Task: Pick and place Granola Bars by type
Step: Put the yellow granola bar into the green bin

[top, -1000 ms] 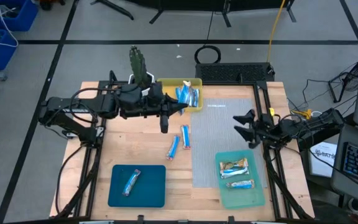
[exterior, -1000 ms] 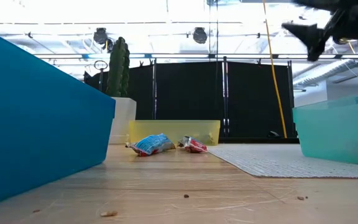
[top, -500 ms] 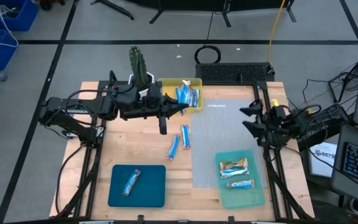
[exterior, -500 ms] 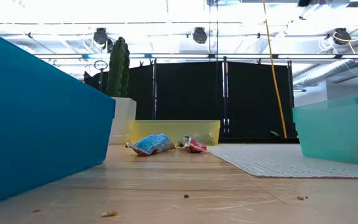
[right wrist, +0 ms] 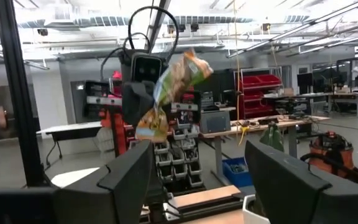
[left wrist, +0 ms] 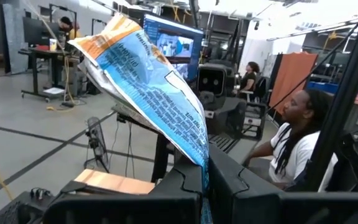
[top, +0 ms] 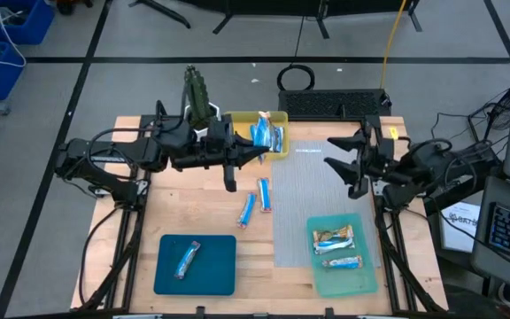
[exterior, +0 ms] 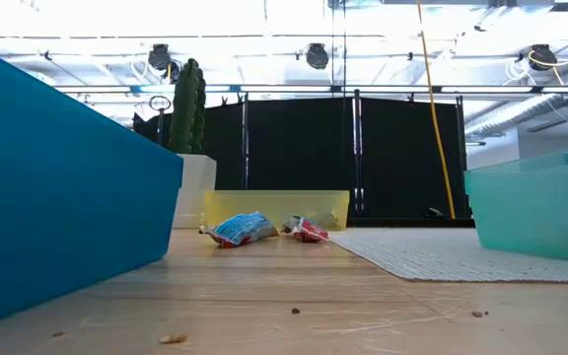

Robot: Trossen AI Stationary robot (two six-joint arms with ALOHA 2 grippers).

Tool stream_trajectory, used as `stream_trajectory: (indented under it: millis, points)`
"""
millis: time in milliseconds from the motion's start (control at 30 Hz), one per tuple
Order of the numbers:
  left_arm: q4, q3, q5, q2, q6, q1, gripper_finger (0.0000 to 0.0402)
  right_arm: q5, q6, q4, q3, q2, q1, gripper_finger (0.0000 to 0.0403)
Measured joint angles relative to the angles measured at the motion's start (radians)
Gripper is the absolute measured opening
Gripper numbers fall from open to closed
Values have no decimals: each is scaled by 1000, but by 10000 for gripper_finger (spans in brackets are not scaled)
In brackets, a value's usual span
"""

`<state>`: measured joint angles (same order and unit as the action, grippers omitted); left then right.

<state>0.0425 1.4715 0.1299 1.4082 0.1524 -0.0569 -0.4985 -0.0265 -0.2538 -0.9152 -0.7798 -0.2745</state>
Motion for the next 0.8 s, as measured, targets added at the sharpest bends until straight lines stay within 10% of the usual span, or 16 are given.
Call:
stream_trajectory:
  millis: [800]
  points:
    - [20,0,-34,0,-145,-85,5,164,99,273,-506,-411,117,278]
